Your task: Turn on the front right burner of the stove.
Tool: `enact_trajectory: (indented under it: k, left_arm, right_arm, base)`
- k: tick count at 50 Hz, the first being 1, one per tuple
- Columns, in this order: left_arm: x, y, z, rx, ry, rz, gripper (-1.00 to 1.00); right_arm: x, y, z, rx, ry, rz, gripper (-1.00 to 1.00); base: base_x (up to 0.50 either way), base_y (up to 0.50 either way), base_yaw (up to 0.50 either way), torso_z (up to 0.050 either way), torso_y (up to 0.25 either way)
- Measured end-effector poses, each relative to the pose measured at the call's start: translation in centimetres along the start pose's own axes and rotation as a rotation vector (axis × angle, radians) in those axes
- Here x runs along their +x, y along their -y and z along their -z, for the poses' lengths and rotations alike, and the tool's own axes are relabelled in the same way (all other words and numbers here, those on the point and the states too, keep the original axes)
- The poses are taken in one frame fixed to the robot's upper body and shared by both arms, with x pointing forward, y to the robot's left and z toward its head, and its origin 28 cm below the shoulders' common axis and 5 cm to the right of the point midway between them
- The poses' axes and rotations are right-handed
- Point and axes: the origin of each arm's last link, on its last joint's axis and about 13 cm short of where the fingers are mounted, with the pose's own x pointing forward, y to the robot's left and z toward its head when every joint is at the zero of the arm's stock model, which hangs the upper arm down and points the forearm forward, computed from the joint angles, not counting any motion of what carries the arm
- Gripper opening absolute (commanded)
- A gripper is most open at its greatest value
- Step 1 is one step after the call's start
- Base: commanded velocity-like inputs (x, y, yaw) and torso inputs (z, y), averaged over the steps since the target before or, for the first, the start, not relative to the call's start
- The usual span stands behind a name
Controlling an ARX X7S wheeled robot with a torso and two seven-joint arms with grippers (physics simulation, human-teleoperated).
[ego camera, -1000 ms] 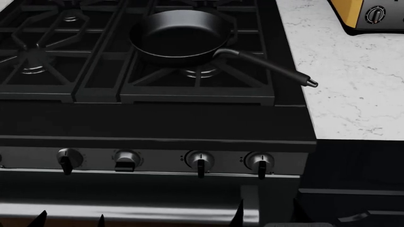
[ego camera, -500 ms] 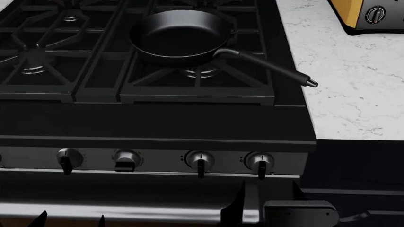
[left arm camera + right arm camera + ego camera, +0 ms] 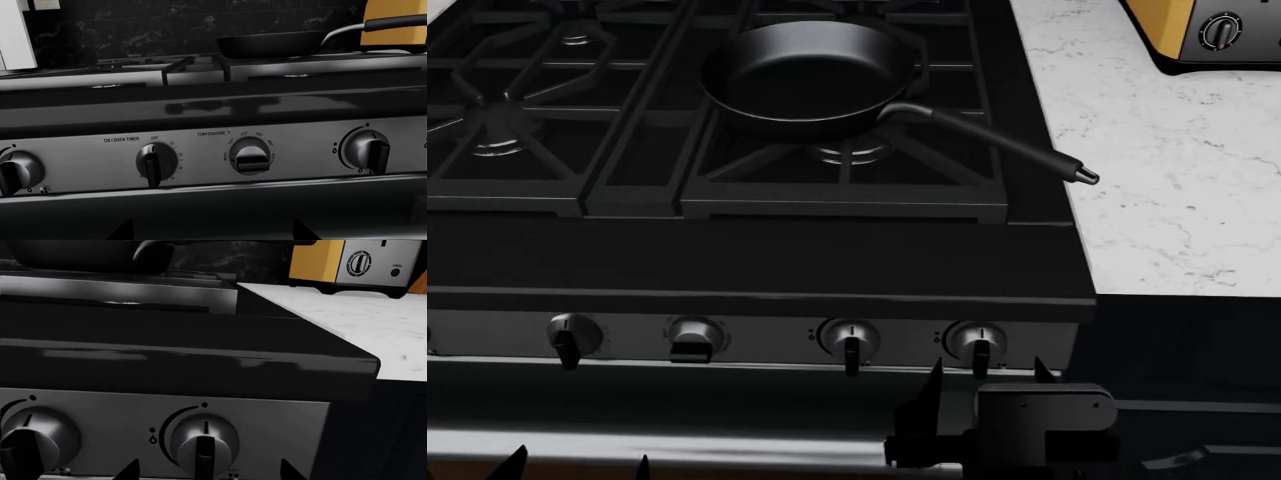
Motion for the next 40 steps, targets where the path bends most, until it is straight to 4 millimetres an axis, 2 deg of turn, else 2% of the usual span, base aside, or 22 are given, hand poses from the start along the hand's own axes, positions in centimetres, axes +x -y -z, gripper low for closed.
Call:
enact_trajectory:
  k: [11, 40]
  left_arm:
    - [0.0, 0.0, 0.0, 0.002, 0.000, 0.001, 1.00]
    - [0.0, 0.0, 0.1, 0.008, 0.000, 0.000, 1.00]
  right_arm:
    - [1.5, -0.1, 0.5, 0.008, -0.008, -0.001, 1.00]
    - [2.6, -0.5, -0.2, 0.015, -0.019, -0.004, 1.00]
  base:
    - [0.00, 0.00, 0.00, 0.000, 0.000]
    - [0.00, 0.00, 0.00, 0.000, 0.000]
